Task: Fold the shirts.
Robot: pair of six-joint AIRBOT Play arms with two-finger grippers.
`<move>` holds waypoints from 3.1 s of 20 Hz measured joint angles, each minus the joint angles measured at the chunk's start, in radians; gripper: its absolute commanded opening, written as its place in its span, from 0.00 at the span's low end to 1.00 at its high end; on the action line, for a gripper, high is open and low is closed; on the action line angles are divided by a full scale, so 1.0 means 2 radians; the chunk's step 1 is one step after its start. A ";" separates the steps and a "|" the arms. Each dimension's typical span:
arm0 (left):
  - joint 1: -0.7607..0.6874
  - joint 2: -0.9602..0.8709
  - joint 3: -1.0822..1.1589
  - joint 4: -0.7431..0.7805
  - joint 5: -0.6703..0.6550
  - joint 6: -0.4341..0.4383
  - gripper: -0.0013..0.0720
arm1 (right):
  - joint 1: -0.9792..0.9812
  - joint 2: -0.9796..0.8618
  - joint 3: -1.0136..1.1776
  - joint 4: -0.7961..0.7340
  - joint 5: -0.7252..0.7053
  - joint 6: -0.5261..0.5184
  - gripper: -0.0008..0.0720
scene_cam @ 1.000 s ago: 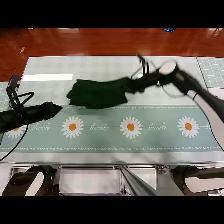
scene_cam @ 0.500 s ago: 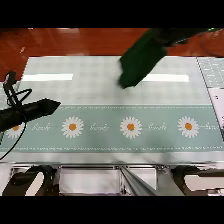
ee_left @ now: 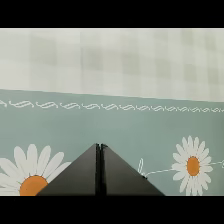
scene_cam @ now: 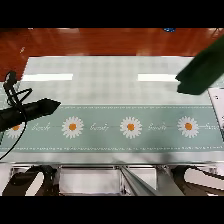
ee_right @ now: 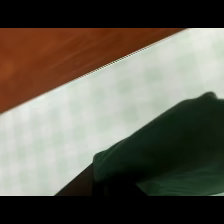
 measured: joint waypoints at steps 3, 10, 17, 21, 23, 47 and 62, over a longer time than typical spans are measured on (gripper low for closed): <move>0.000 0.000 0.000 0.000 0.000 0.000 0.05 | -0.088 0.024 -0.021 0.027 0.038 0.007 0.04; 0.000 -0.001 0.000 0.000 0.043 0.000 0.05 | -0.238 0.106 -0.130 -0.007 0.129 -0.004 0.04; 0.000 -0.004 0.000 0.000 0.087 0.000 0.05 | -0.390 0.224 -0.362 -0.111 0.146 -0.036 0.05; 0.000 -0.015 0.000 0.000 0.093 0.000 0.05 | -0.411 0.258 -0.425 -0.204 0.148 -0.046 0.58; 0.000 -0.025 0.000 -0.003 0.096 0.000 0.05 | -0.409 0.265 -0.437 -0.238 0.150 -0.047 0.57; -0.176 -0.307 0.313 0.246 -0.087 -0.143 0.05 | 0.284 0.058 -0.426 -0.261 -0.164 -0.026 0.04; -0.168 -0.308 0.254 0.275 -0.109 -0.187 0.05 | 0.358 0.026 -0.426 -0.301 -0.183 -0.022 0.04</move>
